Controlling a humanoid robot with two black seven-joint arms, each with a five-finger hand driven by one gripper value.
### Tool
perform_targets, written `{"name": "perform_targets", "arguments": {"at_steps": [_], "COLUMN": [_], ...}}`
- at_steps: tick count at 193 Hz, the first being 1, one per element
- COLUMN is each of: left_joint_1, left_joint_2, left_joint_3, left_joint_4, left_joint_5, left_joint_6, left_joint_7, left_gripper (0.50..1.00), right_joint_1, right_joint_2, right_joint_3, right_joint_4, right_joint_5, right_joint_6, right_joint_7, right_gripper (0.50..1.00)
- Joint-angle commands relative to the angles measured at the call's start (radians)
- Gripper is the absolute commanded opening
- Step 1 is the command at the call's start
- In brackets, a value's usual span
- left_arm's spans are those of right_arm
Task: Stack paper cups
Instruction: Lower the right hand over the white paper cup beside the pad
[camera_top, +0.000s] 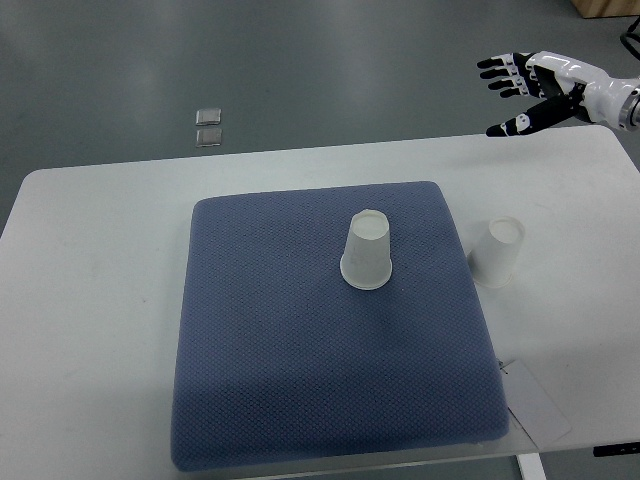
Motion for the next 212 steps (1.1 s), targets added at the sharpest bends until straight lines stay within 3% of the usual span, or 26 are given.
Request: {"name": "perform_targets", "arguments": {"at_steps": [1,51,156,212], "left_joint_1": [-0.001,-0.001,-0.001,-0.001], "left_joint_2": [0.000,0.000,0.000,0.000], "left_joint_3": [0.000,0.000,0.000,0.000], "left_joint_4": [0.000,0.000,0.000,0.000], "left_joint_5": [0.000,0.000,0.000,0.000], "left_joint_6": [0.000,0.000,0.000,0.000], "left_joint_7": [0.000,0.000,0.000,0.000], "left_gripper": [1.000,1.000,1.000,1.000], "right_joint_1": [0.050,0.119,0.141,0.130], "right_joint_2": [-0.066,-0.123,-0.017,0.012], "right_joint_3": [-0.082,-0.283,-0.434,-0.492], "right_joint_4": [0.063,0.182,0.152,0.104], "right_joint_5": [-0.134,-0.319,-0.482,-0.503], "right_joint_6": [0.015,0.045,0.029,-0.032], "right_joint_7": [0.017,0.034,0.034,0.034], "right_gripper": [0.913,0.915,0.913,0.907]}}
